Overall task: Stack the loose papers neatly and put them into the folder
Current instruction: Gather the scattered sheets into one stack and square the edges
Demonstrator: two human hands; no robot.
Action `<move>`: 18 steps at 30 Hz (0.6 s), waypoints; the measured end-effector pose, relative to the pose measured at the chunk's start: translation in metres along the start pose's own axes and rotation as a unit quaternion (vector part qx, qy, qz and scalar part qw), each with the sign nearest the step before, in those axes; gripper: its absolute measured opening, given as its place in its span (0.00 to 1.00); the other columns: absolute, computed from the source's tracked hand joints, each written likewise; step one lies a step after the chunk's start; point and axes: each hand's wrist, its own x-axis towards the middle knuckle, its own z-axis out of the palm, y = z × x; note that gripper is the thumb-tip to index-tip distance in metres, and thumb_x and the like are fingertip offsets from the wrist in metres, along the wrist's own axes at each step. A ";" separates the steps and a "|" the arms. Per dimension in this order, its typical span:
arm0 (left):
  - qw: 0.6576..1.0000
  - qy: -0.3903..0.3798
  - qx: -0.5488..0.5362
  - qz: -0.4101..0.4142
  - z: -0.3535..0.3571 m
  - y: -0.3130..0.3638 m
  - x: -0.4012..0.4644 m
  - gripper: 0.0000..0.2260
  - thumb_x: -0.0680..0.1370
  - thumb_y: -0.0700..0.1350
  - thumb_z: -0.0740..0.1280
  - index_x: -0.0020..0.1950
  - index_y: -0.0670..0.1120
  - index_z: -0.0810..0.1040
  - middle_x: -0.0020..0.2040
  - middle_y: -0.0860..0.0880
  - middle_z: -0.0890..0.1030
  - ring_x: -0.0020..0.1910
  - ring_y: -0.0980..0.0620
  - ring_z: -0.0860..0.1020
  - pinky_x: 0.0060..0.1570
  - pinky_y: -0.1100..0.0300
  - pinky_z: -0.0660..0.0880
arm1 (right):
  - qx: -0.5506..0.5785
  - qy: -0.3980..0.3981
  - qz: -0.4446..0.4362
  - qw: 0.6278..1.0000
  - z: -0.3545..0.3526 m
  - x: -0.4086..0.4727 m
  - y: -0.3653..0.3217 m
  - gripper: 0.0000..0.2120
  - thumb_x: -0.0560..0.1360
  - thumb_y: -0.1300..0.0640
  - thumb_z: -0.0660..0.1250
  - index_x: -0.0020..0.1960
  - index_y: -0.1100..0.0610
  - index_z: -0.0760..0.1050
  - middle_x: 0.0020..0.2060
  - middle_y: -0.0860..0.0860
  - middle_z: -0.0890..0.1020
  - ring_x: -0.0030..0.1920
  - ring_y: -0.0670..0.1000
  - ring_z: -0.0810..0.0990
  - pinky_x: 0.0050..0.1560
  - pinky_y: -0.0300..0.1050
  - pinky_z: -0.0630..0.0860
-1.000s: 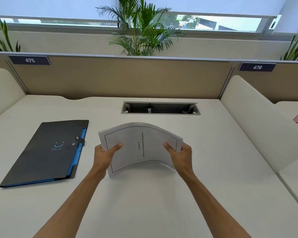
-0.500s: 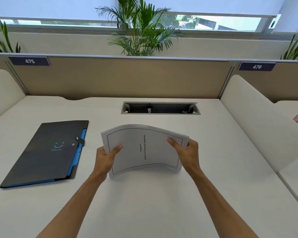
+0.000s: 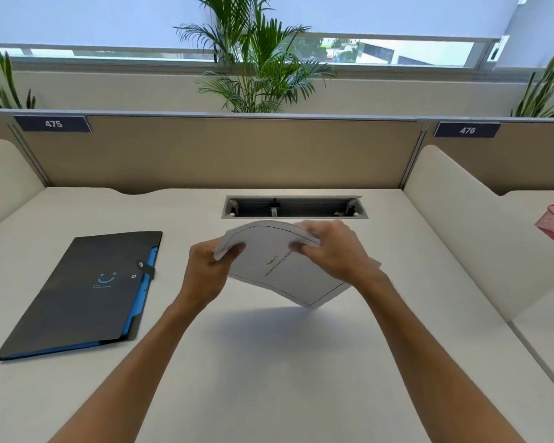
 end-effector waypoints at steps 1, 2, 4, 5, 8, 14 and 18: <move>1.000 -0.005 0.013 0.023 0.000 0.004 0.002 0.09 0.78 0.40 0.66 0.57 0.50 0.79 0.43 0.51 0.82 0.41 0.51 0.79 0.39 0.48 0.80 | 0.025 -0.011 0.010 1.000 0.002 0.003 0.000 0.09 0.75 0.47 0.69 0.51 0.50 0.83 0.41 0.50 0.86 0.40 0.51 0.82 0.43 0.53 0.81; 0.999 -0.007 0.027 0.041 -0.001 0.006 0.005 0.09 0.78 0.40 0.66 0.57 0.48 0.81 0.44 0.49 0.83 0.41 0.47 0.80 0.38 0.46 0.80 | 0.045 -0.012 0.019 0.999 0.003 0.005 0.000 0.07 0.75 0.49 0.69 0.44 0.50 0.83 0.36 0.49 0.85 0.36 0.51 0.80 0.39 0.52 0.79; 0.996 0.008 0.058 0.062 -0.006 0.007 0.013 0.09 0.78 0.43 0.68 0.56 0.43 0.82 0.44 0.45 0.83 0.41 0.43 0.80 0.38 0.44 0.80 | 0.079 0.003 0.028 0.997 0.005 0.006 0.004 0.16 0.75 0.51 0.70 0.29 0.49 0.73 0.26 0.45 0.76 0.28 0.48 0.71 0.30 0.46 0.70; 0.995 0.029 0.075 0.061 -0.008 0.006 0.017 0.10 0.77 0.45 0.69 0.56 0.43 0.82 0.46 0.45 0.84 0.42 0.45 0.80 0.39 0.47 0.81 | 0.096 0.013 0.025 0.995 0.005 0.007 0.007 0.21 0.74 0.52 0.71 0.26 0.50 0.67 0.23 0.44 0.70 0.26 0.47 0.66 0.30 0.44 0.64; 0.985 0.138 0.103 0.029 -0.016 0.004 0.022 0.20 0.74 0.50 0.73 0.63 0.45 0.77 0.57 0.47 0.81 0.54 0.50 0.78 0.51 0.66 0.75 | 0.187 0.028 0.033 0.981 0.002 0.003 0.016 0.18 0.74 0.54 0.71 0.30 0.59 0.70 0.26 0.48 0.70 0.29 0.46 0.66 0.32 0.44 0.64; 0.972 0.061 -0.086 -0.209 -0.008 -0.009 0.012 0.34 0.71 0.56 0.74 0.73 0.50 0.65 0.64 0.52 0.76 0.61 0.55 0.75 0.62 0.54 0.70 | 0.424 0.069 0.109 0.896 -0.001 -0.011 0.028 0.04 0.73 0.60 0.73 0.45 0.62 0.84 0.39 0.53 0.87 0.39 0.51 0.86 0.39 0.44 0.83; 0.926 -0.083 -0.254 -0.268 0.010 -0.016 -0.005 0.23 0.66 0.60 0.74 0.55 0.49 0.82 0.53 0.51 0.86 0.52 0.52 0.84 0.56 0.50 0.76 | 0.482 0.096 0.136 0.860 0.017 -0.015 0.028 0.04 0.74 0.62 0.72 0.48 0.62 0.83 0.39 0.49 0.87 0.40 0.49 0.86 0.39 0.40 0.81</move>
